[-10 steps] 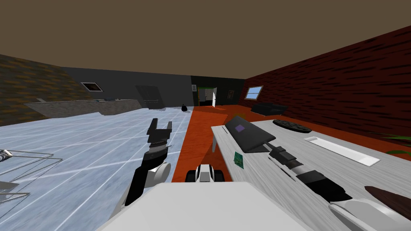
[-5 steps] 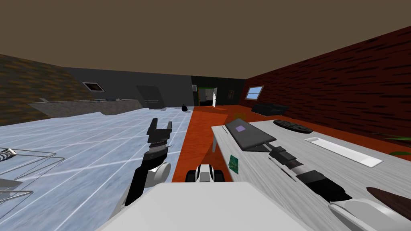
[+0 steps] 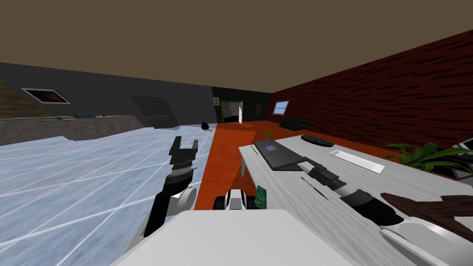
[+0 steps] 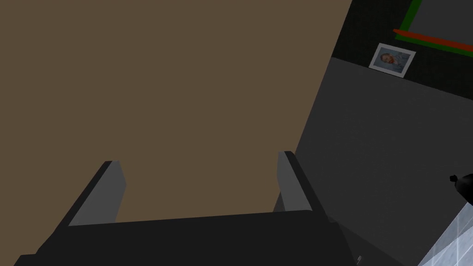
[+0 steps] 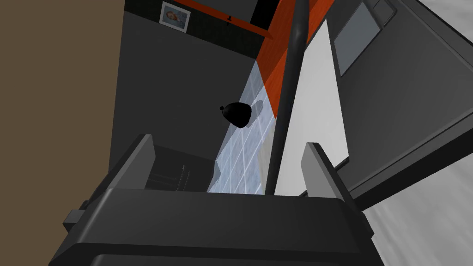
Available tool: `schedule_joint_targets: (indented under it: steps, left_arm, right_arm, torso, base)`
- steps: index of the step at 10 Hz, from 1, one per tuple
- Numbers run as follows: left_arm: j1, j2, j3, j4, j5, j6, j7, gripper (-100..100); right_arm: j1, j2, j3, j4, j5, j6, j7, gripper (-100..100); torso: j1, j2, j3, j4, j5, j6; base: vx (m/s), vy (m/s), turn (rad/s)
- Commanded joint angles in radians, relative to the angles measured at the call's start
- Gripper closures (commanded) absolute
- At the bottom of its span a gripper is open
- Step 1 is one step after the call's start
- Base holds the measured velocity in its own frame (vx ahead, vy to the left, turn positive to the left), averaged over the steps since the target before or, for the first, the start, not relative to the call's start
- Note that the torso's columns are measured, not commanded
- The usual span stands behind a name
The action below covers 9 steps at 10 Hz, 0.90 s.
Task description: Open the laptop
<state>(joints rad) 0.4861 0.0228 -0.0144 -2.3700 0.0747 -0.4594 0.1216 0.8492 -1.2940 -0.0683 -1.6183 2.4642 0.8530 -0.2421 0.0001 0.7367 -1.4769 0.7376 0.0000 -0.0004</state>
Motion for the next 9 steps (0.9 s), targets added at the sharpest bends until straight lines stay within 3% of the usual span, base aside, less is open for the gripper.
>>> schedule_joint_targets:
  steps: [1,3,4,5,9]
  left_arm:
    - [0.000,0.000,0.000,0.000,0.000,0.000,0.000,0]
    - [0.000,0.000,0.000,0.000,0.000,0.000,0.000,0]
    - [0.000,0.000,0.000,0.000,0.000,0.000,0.000,0]
    - [0.000,0.000,0.000,0.000,0.000,0.000,0.000,0]
    - [0.000,0.000,0.000,0.000,0.000,0.000,0.000,0]
  right_arm:
    - [0.020,-0.046,-0.026,-0.042,0.010,0.002,-0.027,-100]
    - [0.040,-0.081,-0.047,-0.071,0.019,0.009,-0.048,-100]
    - [0.042,-0.073,-0.045,-0.064,0.014,0.002,-0.041,-100]
    - [0.044,-0.074,-0.046,-0.066,0.014,0.003,-0.044,0]
    - [0.045,-0.074,-0.043,-0.065,0.015,0.000,-0.044,0]
  torso:
    - [0.000,0.002,0.001,0.001,0.001,0.000]
    - [0.003,0.004,0.002,0.002,0.002,0.000]
    - [0.003,0.004,0.002,0.003,0.003,0.000]
    - [0.002,0.005,0.003,0.003,0.002,-0.001]
    - [0.000,0.002,0.001,0.001,0.000,0.000]
  base:
    - [0.091,0.007,-0.264]
    - [0.095,0.021,-0.230]
    - [0.034,0.016,-0.047]
    - [0.006,0.004,0.011]
    - [0.000,0.000,0.000]
